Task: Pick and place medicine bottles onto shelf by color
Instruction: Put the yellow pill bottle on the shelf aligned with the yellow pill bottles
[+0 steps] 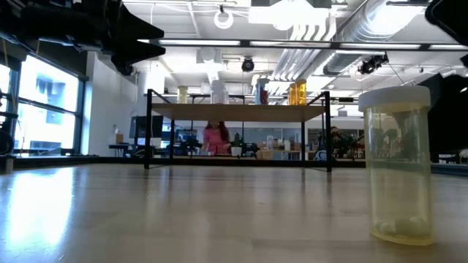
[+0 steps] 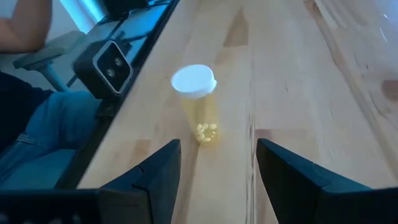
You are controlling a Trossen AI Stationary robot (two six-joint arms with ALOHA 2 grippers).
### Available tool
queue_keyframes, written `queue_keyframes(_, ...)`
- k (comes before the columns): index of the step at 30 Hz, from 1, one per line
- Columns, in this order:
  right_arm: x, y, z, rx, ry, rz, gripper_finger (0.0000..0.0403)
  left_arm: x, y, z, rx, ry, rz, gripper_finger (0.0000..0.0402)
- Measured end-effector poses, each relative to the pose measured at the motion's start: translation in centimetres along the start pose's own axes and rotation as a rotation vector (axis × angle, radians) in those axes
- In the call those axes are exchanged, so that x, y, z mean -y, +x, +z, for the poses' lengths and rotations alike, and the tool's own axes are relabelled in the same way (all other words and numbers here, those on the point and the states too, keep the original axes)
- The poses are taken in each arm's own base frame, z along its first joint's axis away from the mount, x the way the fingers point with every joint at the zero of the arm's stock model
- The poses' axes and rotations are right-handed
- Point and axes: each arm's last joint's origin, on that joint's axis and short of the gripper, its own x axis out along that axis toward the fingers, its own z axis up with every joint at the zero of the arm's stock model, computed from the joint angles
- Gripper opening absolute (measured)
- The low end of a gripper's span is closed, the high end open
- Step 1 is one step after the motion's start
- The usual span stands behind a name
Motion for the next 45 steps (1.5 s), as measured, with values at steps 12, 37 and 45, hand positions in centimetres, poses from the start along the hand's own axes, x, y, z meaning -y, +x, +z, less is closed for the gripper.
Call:
queue_keyframes(12,-0.1,3.4,-0.1,-0.042,-0.048,0.04,0.0201,0.0,0.0,0.0,0.0,0.0,0.0,0.0252)
queue_keyframes(37,-0.6,3.9,0.8,-0.011,-0.101,0.056,0.0201,0.0,0.0,-0.1,-0.008,0.001,0.001,0.0252)
queue_keyframes(45,-0.4,4.8,-0.3,0.008,-0.095,0.061,0.0201,0.0,0.0,-0.1,-0.008,0.001,0.001,0.0252)
